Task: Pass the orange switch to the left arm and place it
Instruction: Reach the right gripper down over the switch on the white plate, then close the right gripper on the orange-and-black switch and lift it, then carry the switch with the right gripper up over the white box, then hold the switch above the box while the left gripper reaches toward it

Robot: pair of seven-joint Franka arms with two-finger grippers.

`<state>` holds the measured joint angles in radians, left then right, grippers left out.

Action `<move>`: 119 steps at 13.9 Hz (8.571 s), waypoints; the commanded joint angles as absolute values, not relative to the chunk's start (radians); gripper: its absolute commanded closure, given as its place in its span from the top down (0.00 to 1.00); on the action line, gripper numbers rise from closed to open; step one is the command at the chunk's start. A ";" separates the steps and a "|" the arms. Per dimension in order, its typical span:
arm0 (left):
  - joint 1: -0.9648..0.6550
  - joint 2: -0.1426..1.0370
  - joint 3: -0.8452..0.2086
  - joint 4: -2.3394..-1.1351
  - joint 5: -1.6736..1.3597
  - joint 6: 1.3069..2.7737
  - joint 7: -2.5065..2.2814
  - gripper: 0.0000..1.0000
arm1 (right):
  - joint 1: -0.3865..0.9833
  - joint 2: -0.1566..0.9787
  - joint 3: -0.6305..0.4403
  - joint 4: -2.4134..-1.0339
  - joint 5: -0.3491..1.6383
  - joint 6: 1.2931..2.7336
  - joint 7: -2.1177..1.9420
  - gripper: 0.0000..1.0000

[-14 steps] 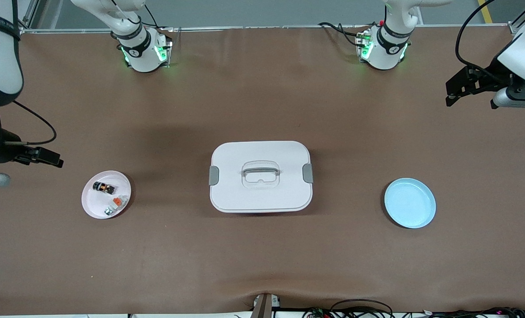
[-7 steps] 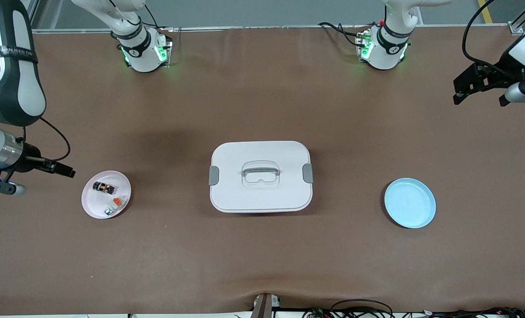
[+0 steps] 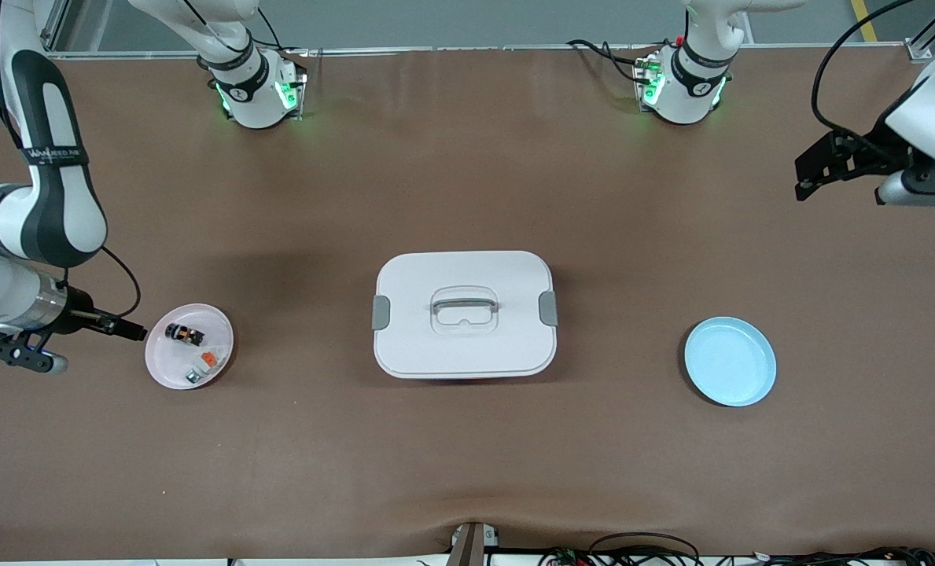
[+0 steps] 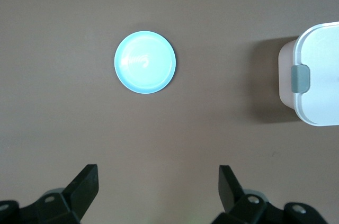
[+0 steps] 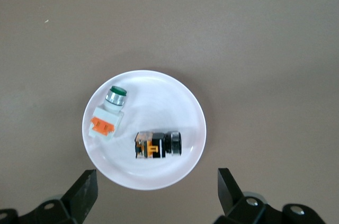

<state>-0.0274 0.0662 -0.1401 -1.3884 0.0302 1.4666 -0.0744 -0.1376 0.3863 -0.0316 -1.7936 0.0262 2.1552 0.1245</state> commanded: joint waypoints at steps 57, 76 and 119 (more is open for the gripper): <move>-0.028 0.066 -0.149 -1.376 0.035 1.542 -0.067 1.00 | -0.141 0.557 -0.014 -1.956 0.044 2.453 0.130 1.00; -0.028 0.066 -0.150 -1.376 0.035 1.542 -0.067 1.00 | -0.133 0.445 0.011 -1.872 0.242 2.077 0.179 0.00; -0.046 0.054 -0.340 -1.676 -0.339 1.827 -0.300 1.00 | 0.604 0.726 0.156 -0.986 0.394 1.928 1.750 0.00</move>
